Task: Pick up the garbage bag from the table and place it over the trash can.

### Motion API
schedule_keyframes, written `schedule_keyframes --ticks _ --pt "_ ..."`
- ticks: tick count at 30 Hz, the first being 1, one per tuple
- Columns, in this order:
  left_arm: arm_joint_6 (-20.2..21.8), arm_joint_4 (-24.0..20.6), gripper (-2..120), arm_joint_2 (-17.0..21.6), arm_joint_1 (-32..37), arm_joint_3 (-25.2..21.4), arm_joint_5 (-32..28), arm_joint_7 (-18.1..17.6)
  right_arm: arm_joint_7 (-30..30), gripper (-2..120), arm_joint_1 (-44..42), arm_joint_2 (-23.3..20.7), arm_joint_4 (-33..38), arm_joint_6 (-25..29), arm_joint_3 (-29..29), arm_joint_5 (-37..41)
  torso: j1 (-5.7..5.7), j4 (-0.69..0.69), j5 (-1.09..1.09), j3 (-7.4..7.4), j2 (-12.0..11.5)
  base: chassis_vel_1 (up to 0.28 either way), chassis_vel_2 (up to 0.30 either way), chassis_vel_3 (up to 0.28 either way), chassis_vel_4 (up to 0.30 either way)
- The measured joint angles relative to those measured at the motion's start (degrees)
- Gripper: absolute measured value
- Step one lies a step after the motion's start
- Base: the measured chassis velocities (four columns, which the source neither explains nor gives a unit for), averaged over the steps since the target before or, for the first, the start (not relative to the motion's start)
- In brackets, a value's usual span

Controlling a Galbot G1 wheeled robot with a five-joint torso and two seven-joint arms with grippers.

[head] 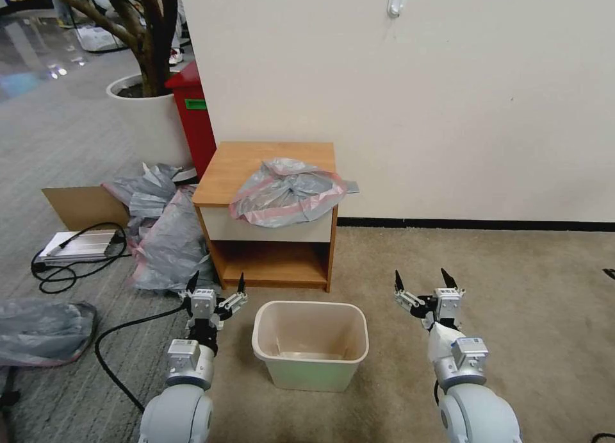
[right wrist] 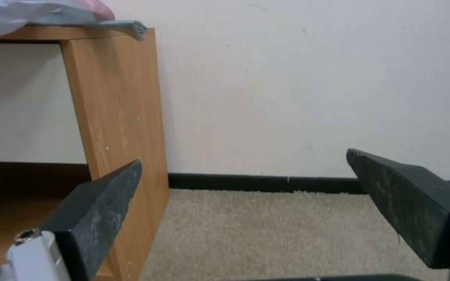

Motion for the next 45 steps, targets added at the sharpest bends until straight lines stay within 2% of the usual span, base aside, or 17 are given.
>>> schedule_keyframes --ticks 39,42,45 --pt "0.00 -0.01 100 0.00 0.02 0.00 0.00 0.00 0.00 100 -0.01 0.00 0.00 0.00 0.00 0.00 0.00 0.00 0.00 0.00 0.00 0.000 0.000 0.000 0.000" --pt "0.25 -0.57 100 0.03 0.40 -0.11 -0.08 0.00 0.00 100 -0.26 0.04 0.55 -0.19 0.08 0.24 0.00 0.00 0.00 0.00 0.00 0.000 0.000 0.000 0.000" --pt "2.57 -5.30 100 0.43 3.94 -1.50 -1.33 -0.36 0.39 100 -2.48 0.67 5.63 -2.06 1.29 2.63 0.00 0.00 0.00 0.00 0.00 0.000 0.000 0.000 0.000"
